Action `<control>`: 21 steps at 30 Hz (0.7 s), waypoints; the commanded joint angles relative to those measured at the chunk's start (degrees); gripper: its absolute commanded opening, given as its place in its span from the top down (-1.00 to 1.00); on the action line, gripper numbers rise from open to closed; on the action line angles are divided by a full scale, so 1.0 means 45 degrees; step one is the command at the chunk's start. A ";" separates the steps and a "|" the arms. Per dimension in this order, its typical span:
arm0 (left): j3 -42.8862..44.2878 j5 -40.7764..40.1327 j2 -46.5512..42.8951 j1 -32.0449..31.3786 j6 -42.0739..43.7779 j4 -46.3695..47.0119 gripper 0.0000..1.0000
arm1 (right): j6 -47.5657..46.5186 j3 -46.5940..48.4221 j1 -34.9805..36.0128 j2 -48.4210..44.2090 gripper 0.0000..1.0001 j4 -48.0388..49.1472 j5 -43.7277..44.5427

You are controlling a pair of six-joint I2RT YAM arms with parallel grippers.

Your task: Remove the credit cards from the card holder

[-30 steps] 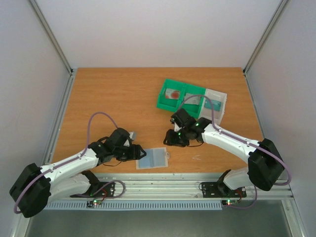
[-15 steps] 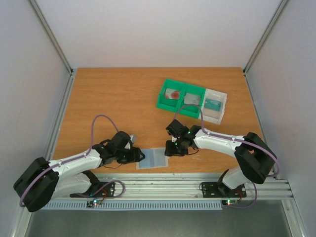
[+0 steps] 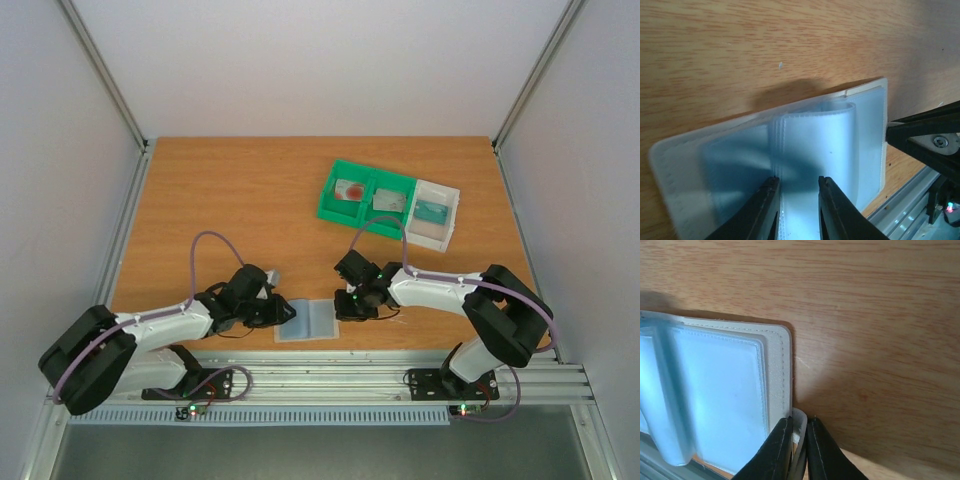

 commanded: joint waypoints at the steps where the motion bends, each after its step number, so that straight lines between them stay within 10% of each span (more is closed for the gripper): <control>1: -0.0238 0.0304 0.0484 0.0020 -0.0193 0.1561 0.56 | 0.0431 -0.0624 0.0196 0.0371 0.81 0.0743 0.0179; 9: -0.0190 0.0251 0.0352 0.0021 -0.0549 0.1420 0.66 | 0.0728 -0.0685 0.0196 -0.0095 0.86 0.0423 0.1501; 21: 0.1411 -0.1553 -0.2548 0.0028 0.1388 -0.4044 -0.23 | 0.0955 -0.0296 0.0196 -0.1743 0.39 -0.0738 0.2538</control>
